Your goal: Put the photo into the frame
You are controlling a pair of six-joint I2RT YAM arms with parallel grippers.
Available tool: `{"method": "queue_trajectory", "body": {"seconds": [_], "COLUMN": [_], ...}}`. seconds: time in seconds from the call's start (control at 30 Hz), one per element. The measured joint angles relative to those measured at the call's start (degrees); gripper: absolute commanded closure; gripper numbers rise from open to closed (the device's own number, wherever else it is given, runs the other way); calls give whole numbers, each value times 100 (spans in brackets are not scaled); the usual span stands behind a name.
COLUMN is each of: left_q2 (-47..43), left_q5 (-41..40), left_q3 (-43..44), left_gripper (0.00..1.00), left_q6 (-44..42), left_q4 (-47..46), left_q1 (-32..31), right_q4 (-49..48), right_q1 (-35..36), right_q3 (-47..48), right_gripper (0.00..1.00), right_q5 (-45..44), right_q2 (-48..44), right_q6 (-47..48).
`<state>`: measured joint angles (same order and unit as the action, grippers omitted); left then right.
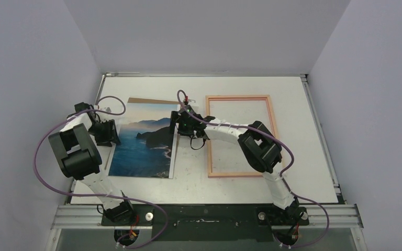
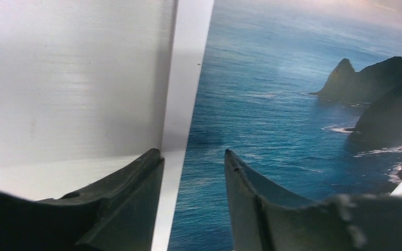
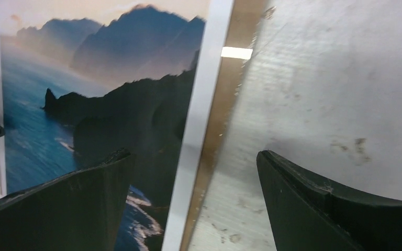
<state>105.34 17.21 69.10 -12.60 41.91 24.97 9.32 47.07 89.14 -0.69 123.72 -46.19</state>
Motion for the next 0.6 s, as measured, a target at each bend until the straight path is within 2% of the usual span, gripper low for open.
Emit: {"method": "queue_trajectory", "body": {"seconds": [0.17, 0.6], "left_q2": [4, 39], "left_q5": [0, 46], "left_q3": [-35, -63], "left_gripper": [69, 77], "left_q6": [9, 13], "left_q4": [-76, -208], "left_q1": [0, 2], "right_q4": [-240, -476], "right_q1": [162, 114], "right_q3": [76, 85], "right_gripper": [10, 10], "right_q5": [201, 391], "right_q2": [173, 234], "right_q6": [-345, -802]}}
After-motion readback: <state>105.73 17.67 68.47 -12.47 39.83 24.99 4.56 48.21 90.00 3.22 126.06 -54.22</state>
